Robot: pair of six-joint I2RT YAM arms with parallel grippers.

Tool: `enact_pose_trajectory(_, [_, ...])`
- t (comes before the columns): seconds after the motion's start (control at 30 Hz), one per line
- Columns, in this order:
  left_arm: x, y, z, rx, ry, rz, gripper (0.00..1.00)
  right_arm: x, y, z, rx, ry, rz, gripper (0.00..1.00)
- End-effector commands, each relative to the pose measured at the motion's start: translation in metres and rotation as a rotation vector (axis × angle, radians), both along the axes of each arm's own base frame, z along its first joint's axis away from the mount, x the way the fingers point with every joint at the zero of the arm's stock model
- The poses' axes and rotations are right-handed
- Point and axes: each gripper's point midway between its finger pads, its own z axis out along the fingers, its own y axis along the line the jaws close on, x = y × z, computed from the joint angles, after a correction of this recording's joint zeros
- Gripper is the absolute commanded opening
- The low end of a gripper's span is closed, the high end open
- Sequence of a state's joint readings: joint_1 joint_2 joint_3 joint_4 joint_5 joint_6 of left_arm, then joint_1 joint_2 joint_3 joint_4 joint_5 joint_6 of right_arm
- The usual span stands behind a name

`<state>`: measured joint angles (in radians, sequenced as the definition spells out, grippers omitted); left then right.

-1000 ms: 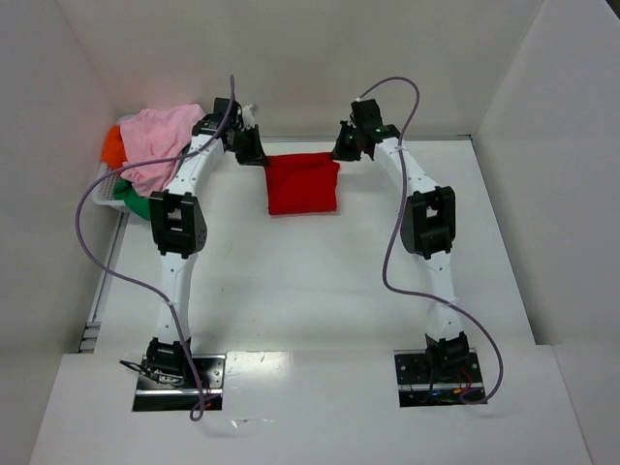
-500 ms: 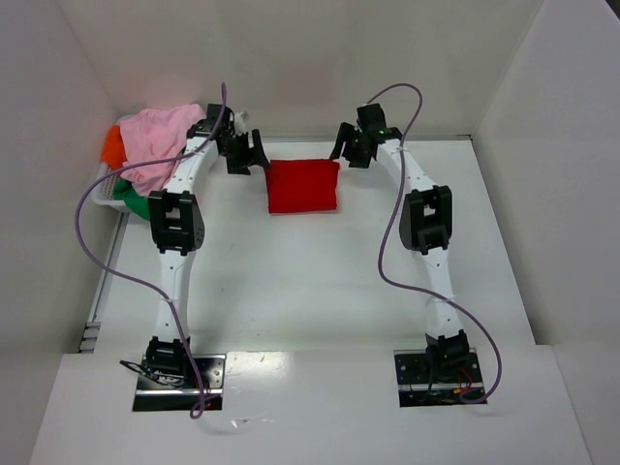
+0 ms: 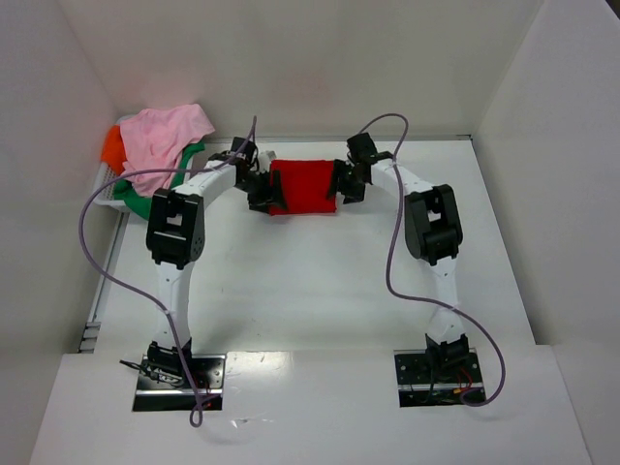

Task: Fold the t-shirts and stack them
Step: Smooth out wrinkles on the folded tshirt

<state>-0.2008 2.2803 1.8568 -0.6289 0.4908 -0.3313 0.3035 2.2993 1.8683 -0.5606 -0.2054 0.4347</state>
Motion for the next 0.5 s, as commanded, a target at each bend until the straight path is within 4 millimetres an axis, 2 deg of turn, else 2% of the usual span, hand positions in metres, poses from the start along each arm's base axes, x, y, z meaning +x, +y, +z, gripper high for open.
enact_pose_trajectory(0.0, [0.010,0.000,0.029,-0.066,-0.104,0.027,0.62,-0.002,0.019,0.032,0.041,-0.107,0.053,0.64])
enact_pose_trajectory(0.03, [-0.001,-0.002,0.017,-0.059,-0.068,0.019,0.56,-0.010,0.018,0.022,0.045,-0.071,0.051,0.62])
enact_pose_trajectory(0.1, [-0.002,0.001,0.013,-0.047,-0.073,0.036,0.44,-0.009,0.019,0.018,0.050,-0.084,0.051,0.53])
enact_pose_trajectory(0.13, [-0.001,0.002,0.014,-0.040,-0.080,0.049,0.34,-0.011,0.018,0.014,0.047,-0.075,0.051,0.49])
enact_pose_trajectory(0.17, [-0.004,0.004,0.009,-0.029,-0.068,0.054,0.31,-0.009,0.019,0.016,0.054,-0.082,0.043,0.39])
enact_pose_trajectory(0.23, [-0.003,0.003,0.006,-0.039,-0.062,0.073,0.23,-0.012,0.018,0.012,0.051,-0.072,0.043,0.28])
enact_pose_trajectory(0.27, [-0.006,0.004,0.007,-0.038,-0.060,0.073,0.16,-0.011,0.018,0.017,0.054,-0.082,0.043,0.20])
enact_pose_trajectory(0.3, [-0.006,0.005,0.008,-0.031,-0.070,0.078,0.14,-0.013,0.016,0.019,0.047,-0.084,0.038,0.16])
enact_pose_trajectory(0.37, [-0.009,0.006,0.010,-0.031,-0.070,0.078,0.09,-0.021,0.007,0.016,0.015,-0.073,0.018,0.11])
enact_pose_trajectory(0.4, [-0.011,0.006,0.014,-0.031,-0.068,0.078,0.08,-0.023,0.005,0.027,0.013,-0.091,0.013,0.11])
enact_pose_trajectory(0.47, [-0.018,0.010,0.011,-0.007,-0.064,0.064,0.04,-0.035,-0.002,0.022,-0.005,-0.073,0.005,0.11])
